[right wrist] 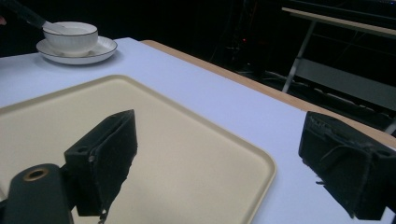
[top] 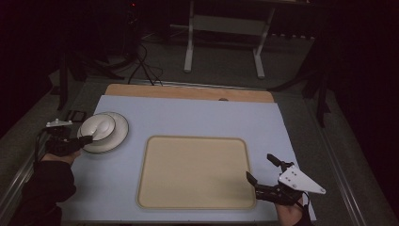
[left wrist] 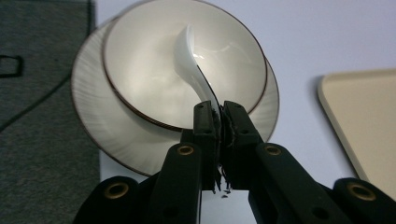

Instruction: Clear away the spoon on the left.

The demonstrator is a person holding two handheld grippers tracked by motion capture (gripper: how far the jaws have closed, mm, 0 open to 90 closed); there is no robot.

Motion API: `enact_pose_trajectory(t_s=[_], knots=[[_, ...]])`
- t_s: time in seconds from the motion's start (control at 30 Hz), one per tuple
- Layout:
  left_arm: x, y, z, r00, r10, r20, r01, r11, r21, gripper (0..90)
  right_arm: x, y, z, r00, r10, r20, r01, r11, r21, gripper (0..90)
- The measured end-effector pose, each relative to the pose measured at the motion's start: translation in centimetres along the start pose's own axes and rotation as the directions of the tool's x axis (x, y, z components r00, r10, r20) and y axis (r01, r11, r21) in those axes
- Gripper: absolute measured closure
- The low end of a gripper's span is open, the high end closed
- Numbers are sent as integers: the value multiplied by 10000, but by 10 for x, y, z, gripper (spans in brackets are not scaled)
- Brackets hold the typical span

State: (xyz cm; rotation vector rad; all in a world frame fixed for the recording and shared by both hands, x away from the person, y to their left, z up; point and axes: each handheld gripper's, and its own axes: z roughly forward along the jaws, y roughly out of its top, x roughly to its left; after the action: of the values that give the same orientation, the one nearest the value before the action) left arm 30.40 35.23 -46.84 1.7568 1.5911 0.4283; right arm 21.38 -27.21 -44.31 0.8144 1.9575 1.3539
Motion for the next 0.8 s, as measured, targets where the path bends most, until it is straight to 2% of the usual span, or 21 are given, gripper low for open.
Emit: enact_pose_trajectory(t_s=[0.2,0.37,0.63,0.67,0.8], knots=[[1,0,-9,10000,-89,-14,89,9995,-304,859,0,0,0,10000,-29,-4,29,10000,4,114],[1,0,-13,10000,-51,-8,51,9995,-324,859,0,0,0,10000,-34,-4,34,10000,10,115],[-4,0,-23,9999,-125,-77,119,9972,-735,859,0,0,1,10000,-49,-21,49,10000,15,114],[-4,1,-24,9999,-141,19,142,9974,-705,859,0,0,1,10000,-50,-35,51,10000,23,114],[-10,2,-30,10000,26,21,-25,9961,-878,859,1,0,2,10000,-66,-54,66,10000,32,114]])
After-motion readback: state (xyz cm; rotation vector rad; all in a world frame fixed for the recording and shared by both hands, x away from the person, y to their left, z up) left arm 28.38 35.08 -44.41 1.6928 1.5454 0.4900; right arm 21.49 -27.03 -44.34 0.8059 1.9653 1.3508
